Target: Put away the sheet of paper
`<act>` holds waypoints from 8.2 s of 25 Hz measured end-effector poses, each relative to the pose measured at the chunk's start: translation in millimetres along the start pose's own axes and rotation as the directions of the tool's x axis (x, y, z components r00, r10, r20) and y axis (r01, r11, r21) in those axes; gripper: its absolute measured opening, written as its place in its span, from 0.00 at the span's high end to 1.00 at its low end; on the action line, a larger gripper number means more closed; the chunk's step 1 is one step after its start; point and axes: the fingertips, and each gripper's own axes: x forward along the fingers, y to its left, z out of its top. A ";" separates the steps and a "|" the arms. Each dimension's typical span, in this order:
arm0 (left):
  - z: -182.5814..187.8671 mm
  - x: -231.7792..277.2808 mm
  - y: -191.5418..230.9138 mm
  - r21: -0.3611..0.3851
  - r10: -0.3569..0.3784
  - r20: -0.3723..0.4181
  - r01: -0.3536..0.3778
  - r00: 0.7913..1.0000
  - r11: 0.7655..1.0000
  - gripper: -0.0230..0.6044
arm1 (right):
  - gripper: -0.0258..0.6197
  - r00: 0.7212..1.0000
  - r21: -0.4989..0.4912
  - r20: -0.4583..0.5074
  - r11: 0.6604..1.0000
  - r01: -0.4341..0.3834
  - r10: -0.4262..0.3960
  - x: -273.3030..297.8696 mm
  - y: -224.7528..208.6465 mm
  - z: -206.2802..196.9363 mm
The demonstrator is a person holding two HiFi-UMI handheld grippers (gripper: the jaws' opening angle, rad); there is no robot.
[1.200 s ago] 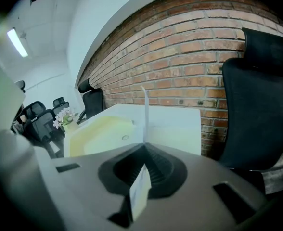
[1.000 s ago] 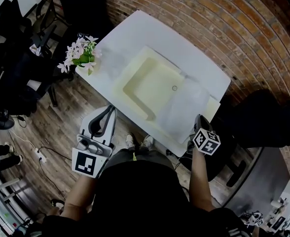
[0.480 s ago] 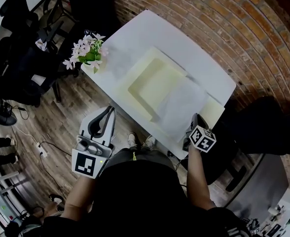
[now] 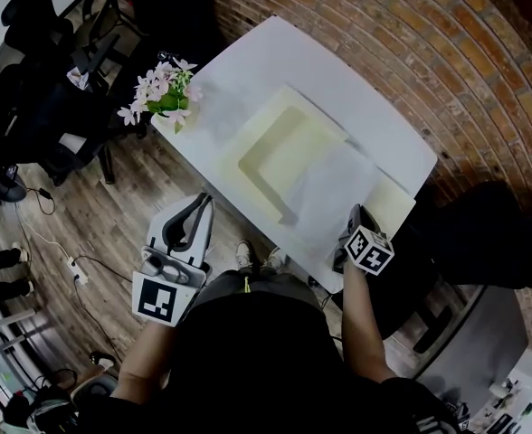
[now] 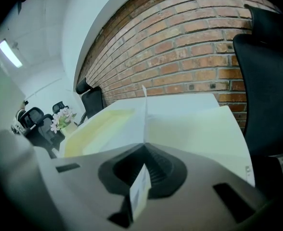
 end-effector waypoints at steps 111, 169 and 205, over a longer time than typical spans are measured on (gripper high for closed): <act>-18.5 -13.9 28.2 -0.024 0.056 -0.057 -0.057 0.997 0.998 0.90 | 0.62 0.968 0.180 -0.067 0.957 -0.226 0.242 105.9 136.3 13.1; 48.3 21.2 -27.0 0.002 -0.147 0.179 0.149 0.973 0.989 0.90 | 0.94 0.728 -0.286 0.640 0.956 -0.069 0.244 -231.4 121.7 262.2; 43.1 36.2 -29.3 -0.042 -0.171 0.160 0.180 0.972 0.983 0.90 | 0.94 0.715 -0.417 0.656 0.906 0.074 0.243 -294.6 135.4 252.4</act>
